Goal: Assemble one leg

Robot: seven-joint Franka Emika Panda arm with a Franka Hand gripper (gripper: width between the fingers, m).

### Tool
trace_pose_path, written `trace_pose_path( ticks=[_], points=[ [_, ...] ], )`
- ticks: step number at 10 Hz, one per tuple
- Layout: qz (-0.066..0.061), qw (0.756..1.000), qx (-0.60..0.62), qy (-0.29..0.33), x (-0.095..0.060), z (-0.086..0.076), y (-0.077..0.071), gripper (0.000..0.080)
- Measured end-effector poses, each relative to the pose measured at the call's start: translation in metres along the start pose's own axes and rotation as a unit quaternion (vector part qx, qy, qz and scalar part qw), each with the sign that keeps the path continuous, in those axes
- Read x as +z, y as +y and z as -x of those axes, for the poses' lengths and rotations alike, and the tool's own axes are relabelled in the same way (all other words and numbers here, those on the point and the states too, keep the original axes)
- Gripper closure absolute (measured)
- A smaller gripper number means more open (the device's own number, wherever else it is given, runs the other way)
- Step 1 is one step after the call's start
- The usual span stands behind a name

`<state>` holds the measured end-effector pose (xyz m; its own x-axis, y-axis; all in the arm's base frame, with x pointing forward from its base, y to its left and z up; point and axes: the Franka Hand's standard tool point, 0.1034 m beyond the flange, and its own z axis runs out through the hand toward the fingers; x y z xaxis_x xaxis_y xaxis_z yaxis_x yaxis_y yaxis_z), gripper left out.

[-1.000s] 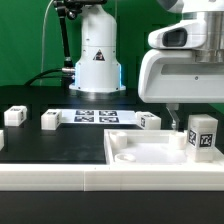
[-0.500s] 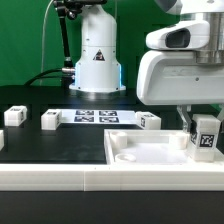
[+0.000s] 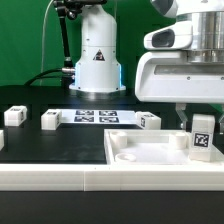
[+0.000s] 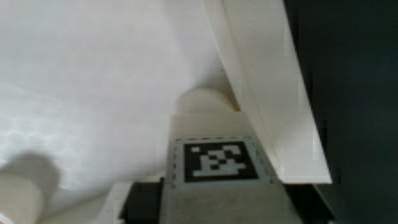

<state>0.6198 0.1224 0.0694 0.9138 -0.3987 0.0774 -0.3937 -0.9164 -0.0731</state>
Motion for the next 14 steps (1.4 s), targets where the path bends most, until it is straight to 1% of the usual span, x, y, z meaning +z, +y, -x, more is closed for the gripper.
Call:
trace_pose_path(
  ticks=[1, 2, 4, 5, 7, 8, 9, 10, 11, 12, 13, 14],
  points=[
    [0.0, 0.998, 0.07, 0.006, 0.0008, 0.0008, -0.0003, 0.0508],
    [-0.003, 0.99, 0.14, 0.008, 0.0014, 0.0009, -0.0004, 0.0508],
    [-0.005, 0.963, 0.269, 0.006, 0.0018, 0.0008, -0.0009, 0.0508],
    [-0.004, 0.948, 0.317, 0.003, 0.0016, 0.0002, -0.0006, 0.0508],
    [-0.011, 0.935, 0.355, -0.004, 0.0013, -0.0022, 0.0032, 0.0508],
    [-0.011, 0.935, 0.355, -0.005, 0.0014, -0.0012, 0.0016, 0.0508],
    [-0.011, 0.944, 0.331, -0.004, 0.0015, -0.0015, 0.0023, 0.0418],
    [-0.011, 0.951, 0.31, -0.004, 0.0015, -0.0022, 0.0034, 0.0261],
    [-0.01, 0.964, 0.267, -0.003, 0.0015, -0.0019, 0.0035, 0.0261],
    [-0.009, 0.979, 0.205, -0.003, 0.0014, -0.002, 0.0037, 0.0184],
    [-0.009, 0.986, 0.164, -0.002, 0.0013, -0.0031, 0.0052, 0.0159],
    [-0.008, 0.995, 0.098, -0.003, 0.0012, -0.0042, 0.0071, 0.0159]
  ],
)
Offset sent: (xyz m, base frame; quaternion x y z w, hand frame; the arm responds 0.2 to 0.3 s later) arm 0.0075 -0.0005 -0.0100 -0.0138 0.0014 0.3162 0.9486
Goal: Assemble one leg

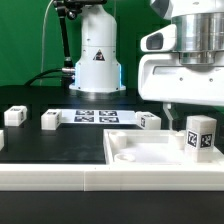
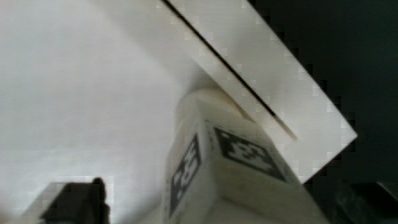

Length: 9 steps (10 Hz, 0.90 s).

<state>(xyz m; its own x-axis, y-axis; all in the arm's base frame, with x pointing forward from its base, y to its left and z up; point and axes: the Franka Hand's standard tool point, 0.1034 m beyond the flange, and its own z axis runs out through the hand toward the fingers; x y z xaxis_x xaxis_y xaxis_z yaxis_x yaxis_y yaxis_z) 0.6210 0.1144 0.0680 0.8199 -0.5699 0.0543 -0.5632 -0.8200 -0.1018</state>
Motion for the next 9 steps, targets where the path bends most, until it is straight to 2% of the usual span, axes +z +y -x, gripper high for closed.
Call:
trace_pose_path(
  ticks=[3, 4, 6, 8, 9],
  points=[
    [0.01, 0.988, -0.157, -0.007, 0.0006, -0.0022, 0.0007, 0.015],
    [0.022, 0.976, -0.217, -0.013, 0.0007, -0.0016, 0.0005, 0.015],
    [0.035, 0.954, -0.296, -0.016, 0.0005, -0.001, -0.0021, 0.015],
    [0.034, 0.935, -0.352, -0.014, 0.0009, -0.0024, -0.0013, 0.015],
    [0.034, 0.939, -0.343, -0.014, 0.0009, -0.0023, -0.0013, 0.015]
  ],
)
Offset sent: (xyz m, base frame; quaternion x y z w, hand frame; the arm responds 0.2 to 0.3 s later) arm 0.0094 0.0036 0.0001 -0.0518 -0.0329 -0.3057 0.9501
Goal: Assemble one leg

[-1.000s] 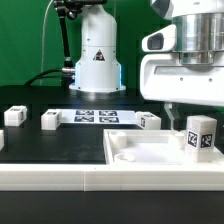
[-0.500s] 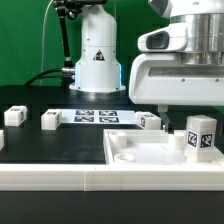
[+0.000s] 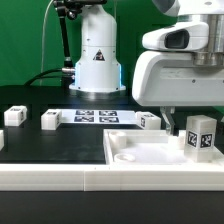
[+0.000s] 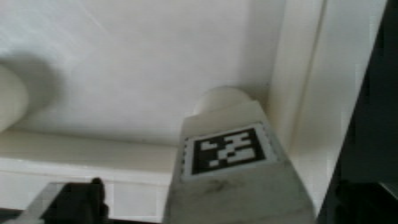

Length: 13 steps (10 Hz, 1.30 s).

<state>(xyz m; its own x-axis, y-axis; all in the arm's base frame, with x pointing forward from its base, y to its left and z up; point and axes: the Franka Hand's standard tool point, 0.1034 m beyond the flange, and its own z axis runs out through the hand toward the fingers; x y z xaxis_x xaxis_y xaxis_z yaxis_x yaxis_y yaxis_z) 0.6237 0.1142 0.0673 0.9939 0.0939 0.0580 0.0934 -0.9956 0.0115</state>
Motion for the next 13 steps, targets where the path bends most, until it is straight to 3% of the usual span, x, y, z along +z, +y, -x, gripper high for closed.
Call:
trace_pose_path(
  ticks=[2, 3, 4, 5, 8, 10, 13],
  points=[
    [0.0, 1.0, 0.0, 0.0, 0.0001, 0.0, 0.0003, 0.0406],
    [0.0, 1.0, 0.008, 0.0, 0.0001, 0.0, 0.0003, 0.0406],
    [0.0, 1.0, 0.008, 0.0, 0.0001, 0.0, 0.0003, 0.0508],
    [0.0, 1.0, 0.012, 0.0, 0.0001, 0.0, 0.0003, 0.0508],
    [-0.014, 0.973, 0.23, 0.026, 0.0024, -0.0012, -0.0032, 0.0508],
    [-0.022, 0.928, 0.371, 0.034, 0.0032, -0.0012, -0.0063, 0.0508],
    [-0.021, 0.863, 0.504, 0.032, 0.0027, -0.0005, -0.0049, 0.0508]
  ],
)
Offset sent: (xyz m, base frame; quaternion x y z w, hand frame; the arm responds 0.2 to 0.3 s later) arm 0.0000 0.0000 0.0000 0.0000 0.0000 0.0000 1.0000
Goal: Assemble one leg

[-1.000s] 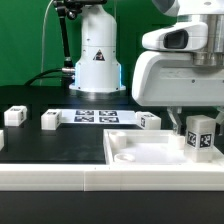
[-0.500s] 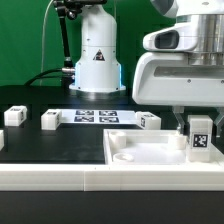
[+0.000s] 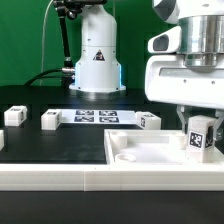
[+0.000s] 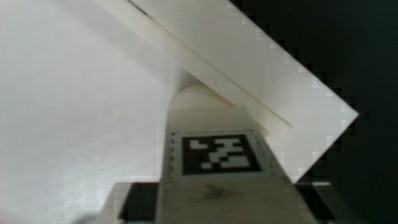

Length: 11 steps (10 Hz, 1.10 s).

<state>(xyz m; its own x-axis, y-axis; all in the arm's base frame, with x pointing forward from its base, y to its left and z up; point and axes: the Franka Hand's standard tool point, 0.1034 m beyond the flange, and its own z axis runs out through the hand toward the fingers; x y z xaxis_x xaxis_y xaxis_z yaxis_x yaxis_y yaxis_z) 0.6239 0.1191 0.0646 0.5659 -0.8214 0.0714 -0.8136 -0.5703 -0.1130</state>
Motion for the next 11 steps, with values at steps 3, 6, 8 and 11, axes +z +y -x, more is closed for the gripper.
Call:
trace_pose_path(
  ticks=[3, 6, 8, 11],
  points=[
    [-0.004, 0.999, 0.038, -0.008, 0.0004, -0.0004, 0.0005, 0.0508],
    [-0.008, 1.0, -0.027, -0.005, 0.0, -0.0012, -0.0006, 0.0189],
    [-0.007, 0.99, -0.141, -0.005, 0.0001, 0.0007, -0.0012, 0.0162],
    [-0.006, 0.951, -0.308, -0.003, -0.0011, -0.0055, -0.0002, 0.0151]
  ],
)
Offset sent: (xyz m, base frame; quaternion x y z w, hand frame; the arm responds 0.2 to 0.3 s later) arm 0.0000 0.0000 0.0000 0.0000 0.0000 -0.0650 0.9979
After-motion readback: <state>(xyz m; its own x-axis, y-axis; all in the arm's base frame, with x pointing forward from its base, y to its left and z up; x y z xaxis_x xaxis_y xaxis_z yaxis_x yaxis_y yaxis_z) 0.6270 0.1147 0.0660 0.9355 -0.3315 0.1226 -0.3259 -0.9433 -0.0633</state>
